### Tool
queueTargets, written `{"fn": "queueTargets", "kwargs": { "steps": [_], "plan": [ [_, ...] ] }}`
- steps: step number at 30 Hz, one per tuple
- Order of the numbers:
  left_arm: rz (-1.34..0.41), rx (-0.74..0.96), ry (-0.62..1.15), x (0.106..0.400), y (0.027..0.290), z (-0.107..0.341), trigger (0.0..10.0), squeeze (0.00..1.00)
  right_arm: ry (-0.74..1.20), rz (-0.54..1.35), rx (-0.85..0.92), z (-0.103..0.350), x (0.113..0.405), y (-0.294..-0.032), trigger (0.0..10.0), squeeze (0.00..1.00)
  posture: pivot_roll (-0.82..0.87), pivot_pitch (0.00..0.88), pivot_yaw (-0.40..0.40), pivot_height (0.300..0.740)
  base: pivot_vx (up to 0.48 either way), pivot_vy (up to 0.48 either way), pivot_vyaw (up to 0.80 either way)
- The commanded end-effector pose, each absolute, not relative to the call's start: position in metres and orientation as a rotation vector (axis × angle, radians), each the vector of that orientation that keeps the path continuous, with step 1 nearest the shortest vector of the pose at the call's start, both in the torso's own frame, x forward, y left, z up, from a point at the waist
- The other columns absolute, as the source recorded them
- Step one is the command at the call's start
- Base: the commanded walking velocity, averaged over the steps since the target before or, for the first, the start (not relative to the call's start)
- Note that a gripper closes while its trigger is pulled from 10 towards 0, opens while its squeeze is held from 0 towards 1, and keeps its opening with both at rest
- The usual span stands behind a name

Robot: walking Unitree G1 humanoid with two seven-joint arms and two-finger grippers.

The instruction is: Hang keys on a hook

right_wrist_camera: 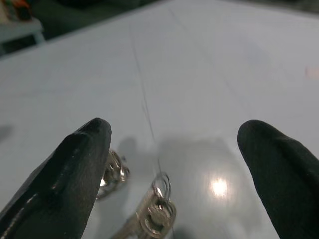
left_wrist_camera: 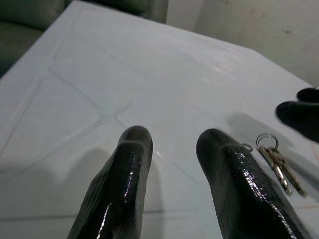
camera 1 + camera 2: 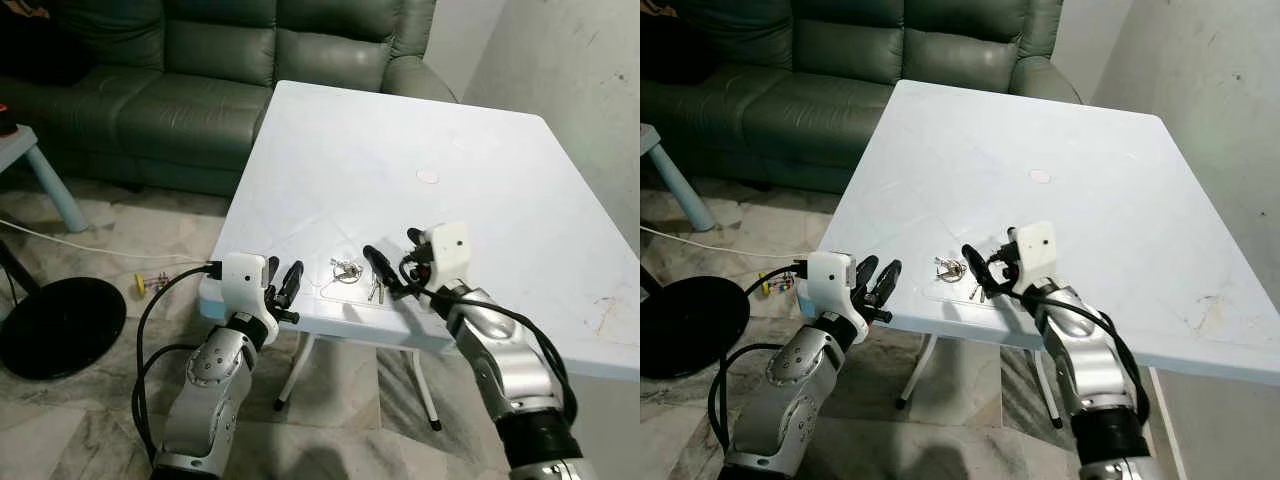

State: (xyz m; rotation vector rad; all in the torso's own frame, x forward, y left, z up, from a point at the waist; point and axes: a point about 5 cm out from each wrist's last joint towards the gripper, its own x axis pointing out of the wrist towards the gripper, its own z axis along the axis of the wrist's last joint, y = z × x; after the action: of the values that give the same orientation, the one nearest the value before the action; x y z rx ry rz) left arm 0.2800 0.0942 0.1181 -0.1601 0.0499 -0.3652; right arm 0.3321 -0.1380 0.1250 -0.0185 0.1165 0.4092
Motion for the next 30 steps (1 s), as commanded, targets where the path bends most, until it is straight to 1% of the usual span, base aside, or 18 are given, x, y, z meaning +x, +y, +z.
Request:
{"fn": "queueTargets", "kwargs": {
  "steps": [1, 7, 9, 10, 11, 12, 13, 15, 16, 17, 30],
  "plan": [
    [-0.389, -0.152, 0.055, 0.276, 0.089, 0.12, 10.0, 0.0, 0.149, 0.376, -0.002, 0.122, 0.334, -0.143, 10.0, 0.0, 0.16, 0.123, -0.119, 0.74, 0.0, 0.0, 0.0],
    [-0.407, -0.151, 0.062, 0.27, 0.086, 0.122, 10.0, 0.0, 0.229, 0.33, -0.041, 0.109, 0.333, -0.142, 10.0, 0.0, 0.16, 0.135, -0.118, 0.74, 0.0, 0.0, 0.0],
    [-0.415, -0.151, 0.066, 0.269, 0.085, 0.122, 10.0, 0.0, 0.245, 0.333, -0.02, 0.105, 0.332, -0.142, 10.0, 0.0, 0.16, 0.139, -0.117, 0.74, 0.0, 0.0, 0.0],
    [-0.417, -0.15, 0.068, 0.268, 0.085, 0.122, 10.0, 0.0, 0.247, 0.334, -0.017, 0.104, 0.331, -0.142, 9.5, 0.0, 0.16, 0.139, -0.117, 0.74, 0.0, 0.0, 0.0],
    [-0.418, -0.15, 0.069, 0.268, 0.085, 0.122, 10.0, 0.0, 0.247, 0.334, -0.018, 0.104, 0.33, -0.141, 5.0, 0.0, 0.16, 0.141, -0.114, 0.74, 0.0, 0.0, 0.0],
    [-0.419, -0.15, 0.07, 0.268, 0.085, 0.123, 10.0, 0.0, 0.249, 0.333, -0.02, 0.104, 0.329, -0.141, 4.7, 0.0, 0.16, 0.141, -0.114, 0.74, 0.0, 0.0, 0.0],
    [-0.421, -0.154, 0.071, 0.268, 0.084, 0.123, 10.0, 0.0, 0.246, 0.331, -0.014, 0.104, 0.329, -0.14, 3.1, 0.0, 0.16, 0.141, -0.114, 0.74, 0.0, 0.0, 0.0],
    [-0.421, -0.154, 0.071, 0.268, 0.084, 0.123, 10.0, 0.0, 0.246, 0.331, -0.014, 0.104, 0.329, -0.14, 3.1, 0.0, 0.16, 0.141, -0.114, 0.74, 0.0, 0.0, 0.0],
    [-0.422, -0.153, 0.072, 0.267, 0.084, 0.123, 10.0, 0.0, 0.244, 0.328, -0.014, 0.105, 0.329, -0.14, 0.5, 0.0, 0.16, 0.141, -0.112, 0.74, 0.0, 0.0, 0.0],
    [-0.422, -0.152, 0.075, 0.268, 0.084, 0.124, 10.0, 0.0, 0.229, 0.325, -0.006, 0.106, 0.329, -0.14, 0.0, 0.0, 0.16, 0.142, -0.111, 0.74, 0.0, 0.0, 0.0],
    [-0.418, -0.154, 0.081, 0.268, 0.084, 0.125, 10.0, 0.0, 0.212, 0.347, 0.02, 0.11, 0.329, -0.138, 0.0, 0.0, 0.16, 0.147, -0.113, 0.74, 0.0, 0.0, 0.0]
  ]
}}
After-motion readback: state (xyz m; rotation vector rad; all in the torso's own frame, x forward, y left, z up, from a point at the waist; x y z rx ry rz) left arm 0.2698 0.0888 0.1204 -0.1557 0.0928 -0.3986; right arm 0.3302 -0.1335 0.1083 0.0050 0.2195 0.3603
